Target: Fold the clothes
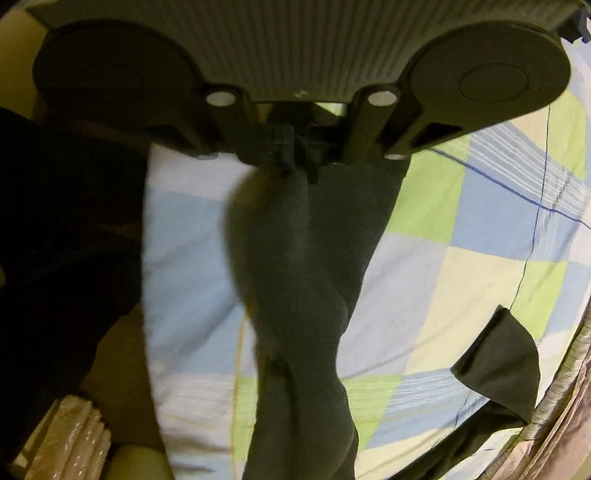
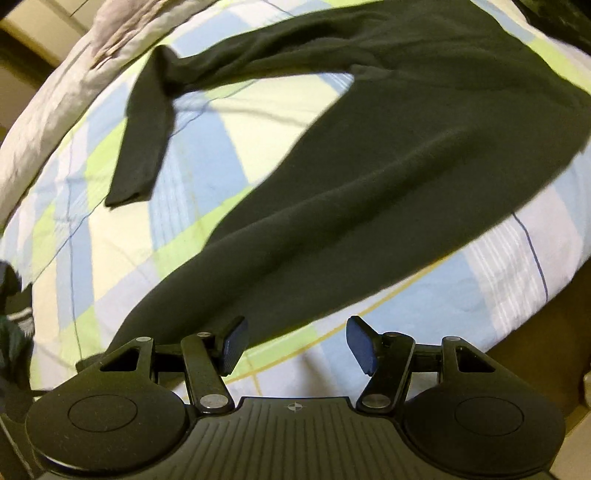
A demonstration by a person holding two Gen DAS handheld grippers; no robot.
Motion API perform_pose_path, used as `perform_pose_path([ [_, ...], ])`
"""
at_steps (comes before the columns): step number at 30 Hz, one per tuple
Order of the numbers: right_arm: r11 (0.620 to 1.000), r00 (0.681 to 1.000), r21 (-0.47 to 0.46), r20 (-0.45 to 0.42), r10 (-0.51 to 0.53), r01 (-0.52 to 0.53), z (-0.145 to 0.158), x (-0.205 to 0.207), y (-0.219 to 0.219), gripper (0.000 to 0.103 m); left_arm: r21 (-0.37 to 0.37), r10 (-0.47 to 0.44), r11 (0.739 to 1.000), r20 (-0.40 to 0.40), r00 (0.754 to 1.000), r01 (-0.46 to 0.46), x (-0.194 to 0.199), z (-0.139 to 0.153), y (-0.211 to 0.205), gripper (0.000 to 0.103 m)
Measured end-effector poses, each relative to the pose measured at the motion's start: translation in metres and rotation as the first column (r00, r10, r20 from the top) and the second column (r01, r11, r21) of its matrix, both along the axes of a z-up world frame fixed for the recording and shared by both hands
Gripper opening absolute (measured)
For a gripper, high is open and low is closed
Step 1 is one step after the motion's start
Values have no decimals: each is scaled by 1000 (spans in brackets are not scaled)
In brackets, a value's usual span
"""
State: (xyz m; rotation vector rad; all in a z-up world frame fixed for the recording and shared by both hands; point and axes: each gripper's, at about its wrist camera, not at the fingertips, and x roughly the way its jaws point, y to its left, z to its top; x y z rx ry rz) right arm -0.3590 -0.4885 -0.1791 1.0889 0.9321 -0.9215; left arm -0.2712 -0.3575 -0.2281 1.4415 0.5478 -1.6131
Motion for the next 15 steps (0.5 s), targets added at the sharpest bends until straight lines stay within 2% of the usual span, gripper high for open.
perform_pose_path([
  [2,1000,1000,-4,-10,18,-18,2,3,-1,62,-32,19,999,41,999,-18,10,16,13,3],
  [4,1000,1000,4,-16,21,-21,1,0,-3,62,-30,25,999,78,997,-22,17,32,27,3],
  [8,1000,1000,19,-14,7,-7,-1,0,-3,62,101,20,994,76,997,-28,18,40,52,0],
  [10,1000,1000,28,-10,6,-6,-3,1,-3,62,140,118,983,17,993,-119,28,40,57,10],
  [11,999,1000,33,-8,6,-5,-4,3,-2,62,150,184,972,-10,983,-180,36,40,57,15],
  [12,999,1000,39,-7,8,-8,-6,4,-1,62,147,256,958,-37,966,-248,46,39,52,26],
  [13,999,1000,46,-6,11,-11,-8,4,0,62,143,329,937,-66,942,-318,57,38,47,34],
  [15,998,1000,57,-12,19,-18,-13,5,2,62,138,463,884,-129,877,-446,78,35,34,40],
])
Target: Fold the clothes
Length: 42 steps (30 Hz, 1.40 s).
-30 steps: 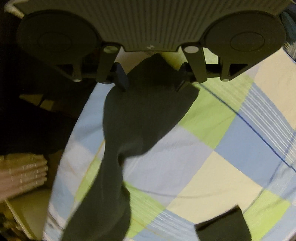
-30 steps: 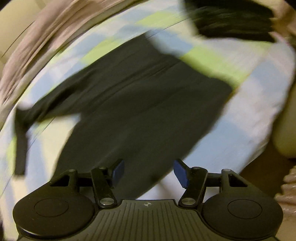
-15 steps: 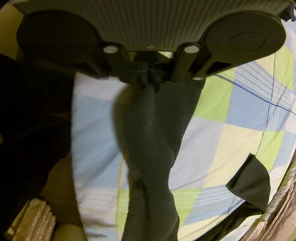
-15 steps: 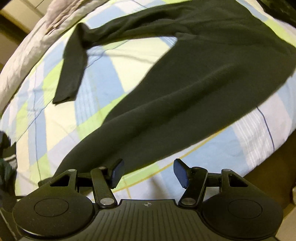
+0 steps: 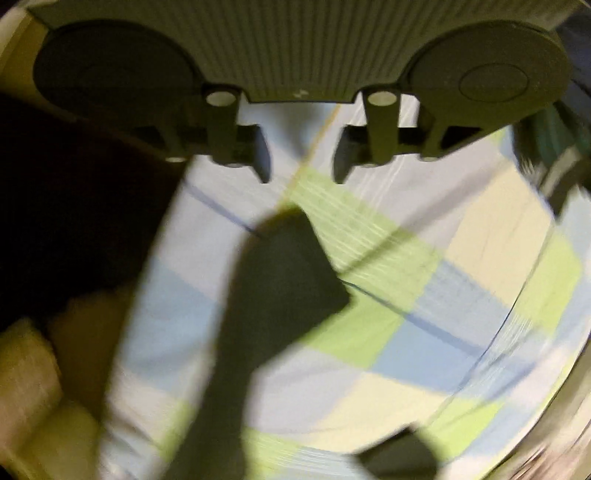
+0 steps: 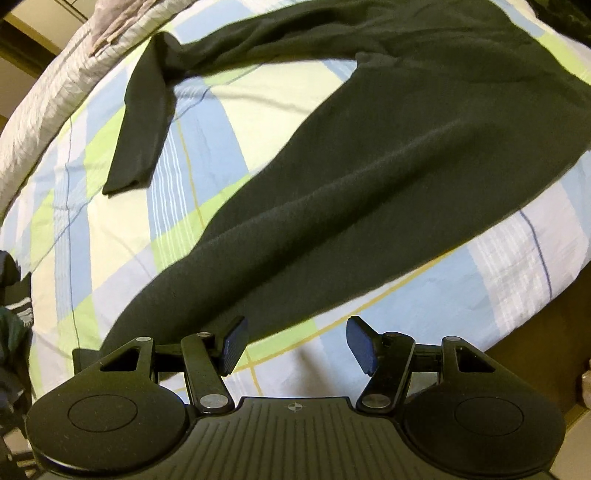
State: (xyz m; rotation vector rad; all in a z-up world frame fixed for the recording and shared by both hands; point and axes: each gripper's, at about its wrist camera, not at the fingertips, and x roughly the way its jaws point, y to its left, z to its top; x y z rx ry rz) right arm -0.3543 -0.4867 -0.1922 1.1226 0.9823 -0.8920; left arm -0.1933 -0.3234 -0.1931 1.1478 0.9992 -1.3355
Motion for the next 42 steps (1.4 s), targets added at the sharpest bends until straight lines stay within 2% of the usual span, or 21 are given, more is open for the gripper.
perform_pose_path([
  [2,1000,1000,9,-9,5,-4,-3,-1,3,62,-30,117,992,-60,991,-119,17,-9,-20,44],
  [4,1000,1000,12,-18,10,-10,-3,-2,5,62,-42,178,982,-117,977,-184,28,-22,-42,45],
  [7,1000,999,8,-42,18,-18,-1,-4,8,62,-42,180,981,-165,970,-189,34,-46,-70,44],
  [8,1000,999,6,-49,18,-18,-1,-5,7,62,-34,162,985,-169,972,-170,34,-54,-77,41],
  [11,1000,997,5,-72,11,-11,-1,-8,6,62,-26,70,997,-152,986,-75,24,-63,-87,15],
  [13,1000,996,10,-84,1,0,-2,-10,4,62,-92,88,991,-138,986,-102,28,-44,-81,11],
  [14,1000,996,11,-86,-3,4,-2,-10,2,62,-136,158,975,-120,980,-173,34,-31,-75,11],
  [15,1000,996,11,-86,-7,8,-1,-10,1,62,-173,255,948,-94,962,-268,45,-18,-66,11],
  [16,1000,997,8,-83,-7,7,-1,-8,0,62,-194,351,912,-84,933,-361,56,-10,-56,12],
  [17,1000,997,6,-80,-6,7,-1,-6,0,62,-198,432,873,-107,895,-445,66,-5,-46,13],
  [19,1000,997,5,-72,2,-2,-2,-1,-3,62,-141,497,847,-133,858,-512,73,-9,-36,14],
  [21,1000,998,12,-64,14,-13,-5,4,-6,62,-104,486,863,-93,869,-494,68,-17,-34,20],
  [24,999,998,11,-46,32,-31,-5,11,-10,62,-75,482,873,-24,876,-482,63,-27,-28,20],
  [26,999,998,4,-39,47,-47,-5,14,-10,62,-78,477,875,-30,878,-478,59,-29,-22,21],
  [30,999,998,10,-55,41,-41,-9,8,-9,62,-45,445,892,-83,892,-449,48,-37,-28,42],
  [33,1000,998,26,-61,3,-1,-14,0,-10,62,10,451,892,-89,888,-452,42,-52,-29,43],
  [35,999,998,28,-64,-24,26,-16,-8,-11,62,15,463,886,-97,881,-464,40,-57,-29,41],
  [36,999,997,26,-64,-36,38,-17,-12,-11,62,16,470,882,-101,877,-471,39,-58,-28,32],
  [37,998,997,24,-64,-53,54,-18,-17,-12,62,18,468,883,-113,876,-470,39,-56,-28,11],
  [39,996,994,22,-66,-89,90,-20,-28,-15,62,20,458,888,-128,880,-459,39,-48,-26,11],
  [42,988,985,3,-72,-154,154,-19,-49,-23,62,27,420,907,-122,899,-420,39,-37,-18,11],
])
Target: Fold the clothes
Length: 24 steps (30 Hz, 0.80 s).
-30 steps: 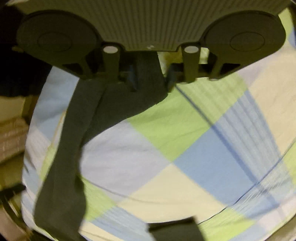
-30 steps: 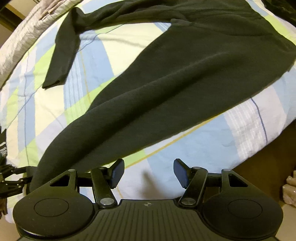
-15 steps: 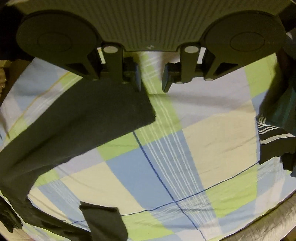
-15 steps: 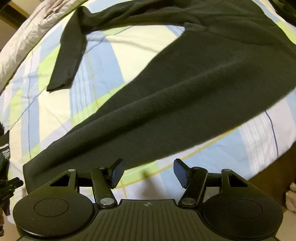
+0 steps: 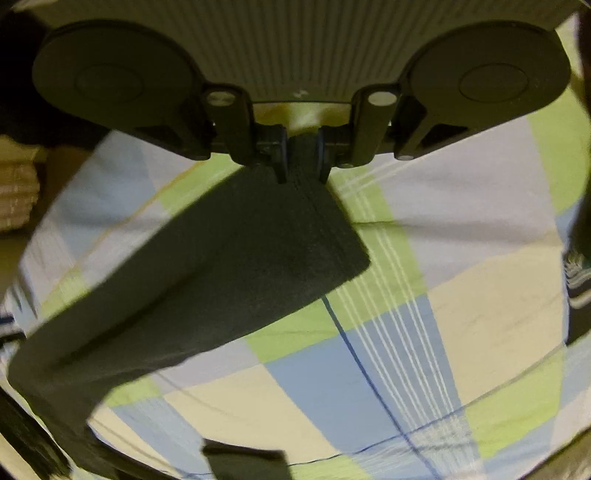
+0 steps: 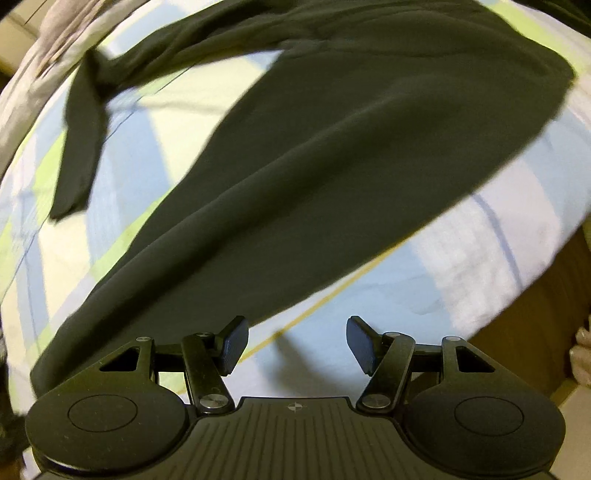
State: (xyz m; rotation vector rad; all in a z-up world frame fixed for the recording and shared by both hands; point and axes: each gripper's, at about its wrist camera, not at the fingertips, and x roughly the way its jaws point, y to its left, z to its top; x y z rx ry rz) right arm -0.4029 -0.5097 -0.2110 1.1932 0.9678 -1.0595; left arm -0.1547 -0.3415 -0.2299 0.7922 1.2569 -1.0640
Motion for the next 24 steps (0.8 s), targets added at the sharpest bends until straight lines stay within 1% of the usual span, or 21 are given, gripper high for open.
perform_pose_path([
  [3,998,998,-22,-16,-62,61,3,-24,-10,62,23,-5,1000,-26,1000,6,-2,1,1,12],
  [5,993,993,-38,-21,-112,112,5,-41,-16,62,38,-15,999,-3,1000,15,-4,2,-4,14],
  [7,986,987,-62,-32,-157,155,10,-59,-23,62,57,-31,998,38,999,29,-5,3,-12,19],
  [9,977,980,-93,-40,-194,190,17,-76,-30,62,76,-63,996,106,992,55,-7,7,-18,21],
  [12,960,967,-135,-26,-252,246,25,-108,-44,62,99,-110,991,213,971,90,-13,18,-32,20],
  [14,941,952,-158,-3,-305,301,27,-132,-56,62,98,-131,989,257,958,109,-22,29,-44,20],
  [17,909,925,-170,53,-377,381,25,-171,-79,62,93,-167,985,310,936,145,-49,42,-68,21],
  [19,895,912,-176,94,-399,409,17,-189,-100,62,103,-216,976,351,911,191,-78,44,-85,24],
  [20,894,912,-178,104,-398,411,12,-197,-111,62,106,-247,969,353,902,224,-97,42,-95,24],
  [22,900,916,-175,122,-383,400,3,-212,-131,62,110,-315,949,345,884,295,-137,36,-115,33],
  [24,901,913,-163,141,-382,402,-5,-229,-149,62,118,-388,921,326,862,370,-178,28,-136,34],
])
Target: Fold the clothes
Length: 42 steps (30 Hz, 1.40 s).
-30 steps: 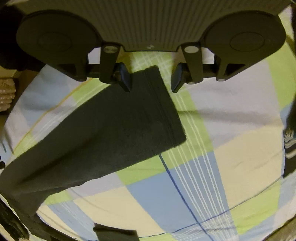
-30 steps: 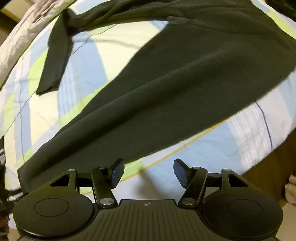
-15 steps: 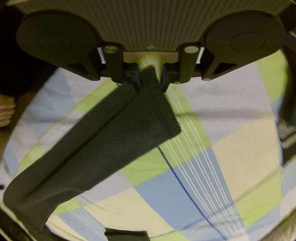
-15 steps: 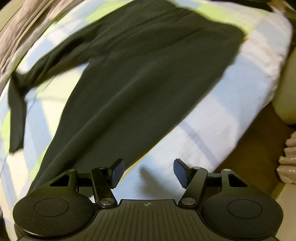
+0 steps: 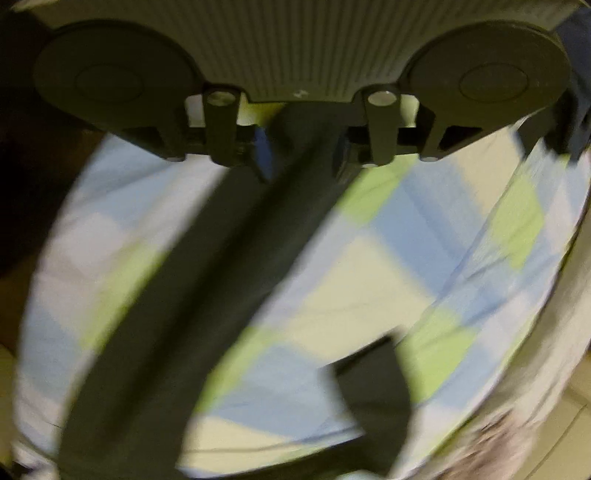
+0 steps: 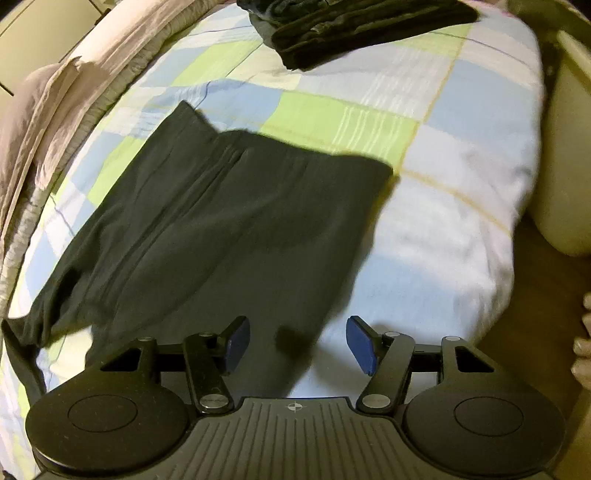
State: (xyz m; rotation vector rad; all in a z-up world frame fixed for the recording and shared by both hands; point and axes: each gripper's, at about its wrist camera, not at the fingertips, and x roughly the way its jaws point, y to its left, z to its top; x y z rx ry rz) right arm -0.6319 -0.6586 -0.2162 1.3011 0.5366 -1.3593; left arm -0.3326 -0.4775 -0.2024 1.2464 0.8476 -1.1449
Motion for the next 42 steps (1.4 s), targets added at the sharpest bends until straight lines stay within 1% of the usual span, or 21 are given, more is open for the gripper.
perform_pose_path([
  [2,1000,1000,17,21,-12,11,-9,-16,-16,62,15,-97,995,-2,995,97,-41,-14,-20,40],
  [5,999,999,46,52,7,-10,-18,-31,-30,62,36,-212,977,36,977,210,-82,-36,-44,41],
  [9,998,995,56,90,32,-37,-23,-41,-42,62,111,-311,948,106,944,300,-104,-71,-62,41],
  [11,998,994,58,111,7,-13,-25,-46,-45,62,150,-347,934,146,927,326,-105,-88,-66,42],
  [12,998,993,58,119,-7,0,-26,-48,-47,62,155,-351,932,149,925,329,-102,-92,-66,44],
  [13,998,992,56,123,-16,9,-27,-50,-49,62,154,-350,932,145,925,328,-97,-95,-65,40],
  [14,999,992,50,122,-16,10,-27,-49,-51,61,157,-349,931,126,929,328,-95,-95,-66,32],
  [15,999,993,44,117,-9,4,-27,-48,-54,40,162,-344,932,100,934,325,-94,-94,-66,10],
  [16,999,994,46,108,-2,-3,-27,-47,-57,23,163,-346,930,96,933,328,-94,-91,-65,1],
  [17,998,995,57,103,-5,-1,-28,-48,-59,7,164,-352,929,100,931,333,-94,-87,-64,1],
  [18,998,995,70,98,-8,2,-29,-50,-61,4,159,-344,931,93,934,327,-94,-81,-63,1],
  [20,997,997,70,73,8,-13,-20,-52,-63,3,148,-329,937,70,942,316,-94,-68,-62,1],
  [23,996,997,39,22,73,-74,-5,-54,-63,3,155,-349,927,17,937,342,-105,-66,-56,1],
  [27,994,996,70,-12,87,-86,-18,-47,-65,3,173,-318,932,-25,948,318,-112,-78,-54,1],
  [31,992,996,96,-23,83,-80,-26,-42,-68,3,182,-293,936,-69,954,301,-105,-74,-58,4],
  [34,991,997,112,-16,73,-71,-20,-44,-67,6,181,-243,949,-96,965,257,-96,-62,-58,12],
  [35,991,997,117,-24,68,-65,-16,-43,-66,28,177,-221,955,-105,970,237,-93,-56,-57,13],
  [36,991,997,120,-54,60,-53,-9,-42,-64,55,170,-198,962,-108,974,214,-89,-50,-56,20],
  [37,993,995,110,-83,56,-46,-2,-40,-61,65,163,-189,965,-112,975,206,-86,-43,-54,28],
  [40,993,991,82,-96,94,-87,17,-27,-52,68,131,-121,982,-100,988,133,-68,-22,-51,30],
  [42,989,988,74,-77,134,-128,26,-11,-44,68,101,-82,991,-61,995,88,-50,-15,-53,32],
])
